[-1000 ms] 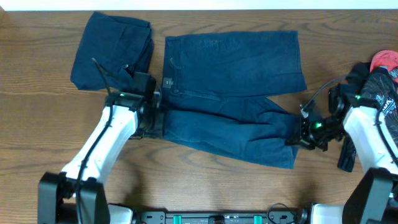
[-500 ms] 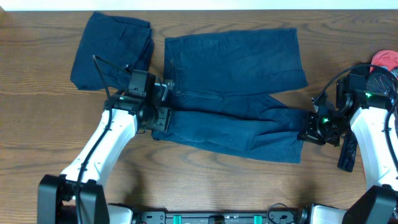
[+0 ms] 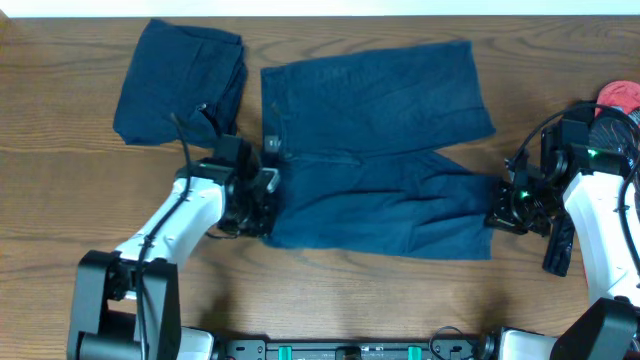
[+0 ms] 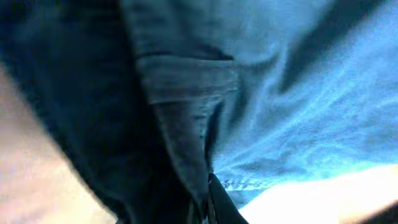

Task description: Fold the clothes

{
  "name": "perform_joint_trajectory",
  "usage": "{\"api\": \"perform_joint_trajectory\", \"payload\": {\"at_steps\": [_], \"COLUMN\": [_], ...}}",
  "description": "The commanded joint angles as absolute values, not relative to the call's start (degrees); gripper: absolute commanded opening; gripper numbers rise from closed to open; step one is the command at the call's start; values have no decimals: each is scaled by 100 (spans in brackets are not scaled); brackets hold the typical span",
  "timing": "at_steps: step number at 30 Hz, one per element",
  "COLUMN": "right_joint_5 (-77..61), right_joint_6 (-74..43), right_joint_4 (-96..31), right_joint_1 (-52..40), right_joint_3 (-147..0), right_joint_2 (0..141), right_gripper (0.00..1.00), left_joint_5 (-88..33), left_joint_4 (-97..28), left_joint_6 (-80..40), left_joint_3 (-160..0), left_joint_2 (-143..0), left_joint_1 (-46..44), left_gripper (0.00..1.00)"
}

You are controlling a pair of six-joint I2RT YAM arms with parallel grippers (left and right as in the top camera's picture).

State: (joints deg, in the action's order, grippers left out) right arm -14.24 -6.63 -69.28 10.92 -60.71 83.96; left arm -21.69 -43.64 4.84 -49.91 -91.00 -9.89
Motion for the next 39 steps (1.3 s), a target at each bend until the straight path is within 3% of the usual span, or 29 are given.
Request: {"api": "perform_joint_trajectory", "payload": {"at_steps": [1,5,10,17,23,30,35,39], "right_joint_5": [-897,-902,-1085,-1772,-1898,-2165,-2351,-2333], "right_joint_6": [-899,-871,-805,-593,-838,-1326,-1328,-1470], "right_joint_4": [-6895,-6853,-6818,-6770,-6298,-4434,-3892,-3479], "right_joint_1": [1251,1258,1256,947,657,657,657,657], "right_joint_3": [-6128,-6128,-6119,-5568,-4663,-4237,-4235,-4195], "right_joint_2": [8357,8357,8359,8359,8359,8359,8359,8366], "right_gripper": [4,9,34,55,58,49,41,45], "left_joint_5": [-1208,-1317,-1498,-1498,-1498,-1605,-1603,-1603], "left_joint_4": [-4584,-4504,-4403,-4403,-4372,-4351,-4351,-4340], "left_joint_6": [169,14,16,14,14,14,14,14], "left_joint_3": [-5229,-5231,-5231,-5231,-5231,-5231,-5231,-5231], "left_joint_2": [-8855,-8698,-8689,-8689,-8689,-8689,-8689,-8689], "left_joint_1": [-550,-36,132,132,132,132,132,132], "left_gripper": [6,6,6,11,16,16,16,16]}}
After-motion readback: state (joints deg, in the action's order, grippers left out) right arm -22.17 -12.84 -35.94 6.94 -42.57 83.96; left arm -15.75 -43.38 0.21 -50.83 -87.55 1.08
